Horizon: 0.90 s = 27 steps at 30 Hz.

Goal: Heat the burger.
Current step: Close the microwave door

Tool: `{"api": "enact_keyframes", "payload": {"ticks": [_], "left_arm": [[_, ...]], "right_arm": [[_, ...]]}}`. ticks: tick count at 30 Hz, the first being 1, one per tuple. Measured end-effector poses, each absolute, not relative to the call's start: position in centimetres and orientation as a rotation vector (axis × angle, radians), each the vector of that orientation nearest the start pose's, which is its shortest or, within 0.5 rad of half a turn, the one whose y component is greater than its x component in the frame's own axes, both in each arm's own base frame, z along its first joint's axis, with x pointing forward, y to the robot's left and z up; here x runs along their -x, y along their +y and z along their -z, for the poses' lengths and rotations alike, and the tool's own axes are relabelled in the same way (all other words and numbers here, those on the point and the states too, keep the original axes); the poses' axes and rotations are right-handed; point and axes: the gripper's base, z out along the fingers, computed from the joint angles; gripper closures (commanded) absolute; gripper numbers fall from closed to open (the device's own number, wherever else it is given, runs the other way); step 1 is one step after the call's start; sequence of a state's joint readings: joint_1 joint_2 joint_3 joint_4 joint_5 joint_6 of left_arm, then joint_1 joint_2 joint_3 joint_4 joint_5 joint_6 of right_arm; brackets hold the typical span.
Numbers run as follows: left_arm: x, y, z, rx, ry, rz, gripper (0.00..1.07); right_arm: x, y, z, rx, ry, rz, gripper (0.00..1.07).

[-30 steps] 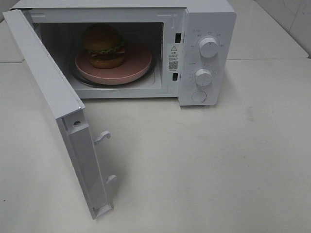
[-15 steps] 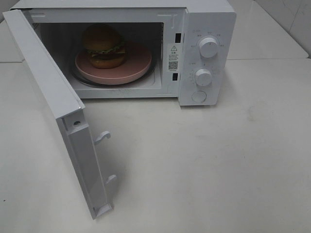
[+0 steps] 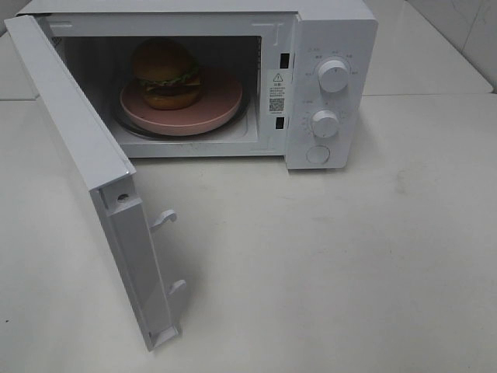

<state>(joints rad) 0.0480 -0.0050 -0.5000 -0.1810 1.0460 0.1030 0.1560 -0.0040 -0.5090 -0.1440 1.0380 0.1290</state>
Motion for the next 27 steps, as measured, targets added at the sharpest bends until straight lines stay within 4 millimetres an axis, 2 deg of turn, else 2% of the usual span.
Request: {"api": "enact_keyframes", "payload": {"ticks": [7, 10, 12, 13, 14, 15, 16, 17, 18, 19, 20, 21, 22, 24, 25, 27], "left_arm": [[0.5, -1.7, -28.1, -0.063, 1.997, 0.163, 0.07], [0.5, -1.7, -28.8, -0.06, 1.973, 0.167, 0.11], [-0.2, -1.7, -29.5, -0.049, 1.947, 0.166, 0.22], [-0.2, -1.7, -29.5, -0.049, 1.947, 0.166, 0.22], [-0.8, -1.6, -29.8, -0.041, 1.941, 0.165, 0.35], [-1.2, -1.6, -29.9, -0.036, 1.943, 0.167, 0.43], [-2.0, -1.5, -30.2, -0.027, 1.943, 0.166, 0.57], [-2.0, -1.5, -30.2, -0.027, 1.943, 0.166, 0.57], [-2.3, -1.5, -30.2, -0.023, 1.944, 0.166, 0.64], [-3.0, -1.4, -30.3, -0.016, 1.962, 0.167, 0.79], [-3.0, -1.4, -30.3, -0.016, 1.962, 0.167, 0.79], [-3.4, -1.4, -30.3, -0.013, 1.973, 0.167, 0.87], [-4.3, -1.3, -30.3, -0.007, 1.996, 0.165, 1.03], [-4.8, -1.2, -30.3, -0.002, 2.009, 0.164, 1.07], [-5.8, -1.1, -30.3, 0.008, 2.027, 0.164, 1.07], [-6.4, -1.1, -30.3, 0.014, 2.031, 0.163, 1.07]], "right_arm": [[0.4, -1.2, -28.2, 0.021, 2.0, -0.012, 0.32], [0.4, -1.2, -28.2, 0.021, 2.0, -0.012, 0.32], [0.4, -1.2, -28.2, 0.021, 2.0, -0.012, 0.32], [0.4, -1.2, -28.2, 0.021, 2.0, -0.012, 0.32], [0.4, -1.2, -28.2, 0.021, 2.0, -0.012, 0.32], [0.4, -1.2, -28.2, 0.021, 2.0, -0.012, 0.32], [0.4, -1.2, -28.2, 0.021, 2.0, -0.012, 0.32], [0.4, -1.2, -28.2, 0.021, 2.0, -0.012, 0.32], [0.4, -1.2, -28.2, 0.022, 2.0, -0.011, 0.32], [0.4, -1.2, -28.2, 0.022, 2.0, -0.011, 0.32], [0.4, -1.2, -28.2, 0.022, 2.0, -0.011, 0.32], [0.4, -1.2, -28.2, 0.022, 2.0, -0.011, 0.32], [0.4, -1.2, -28.2, 0.022, 2.0, -0.011, 0.32], [0.4, -1.2, -28.2, 0.022, 2.0, -0.011, 0.32], [0.4, -1.2, -28.2, 0.022, 2.0, -0.011, 0.32], [0.4, -1.2, -28.2, 0.022, 2.0, -0.011, 0.32]]}}
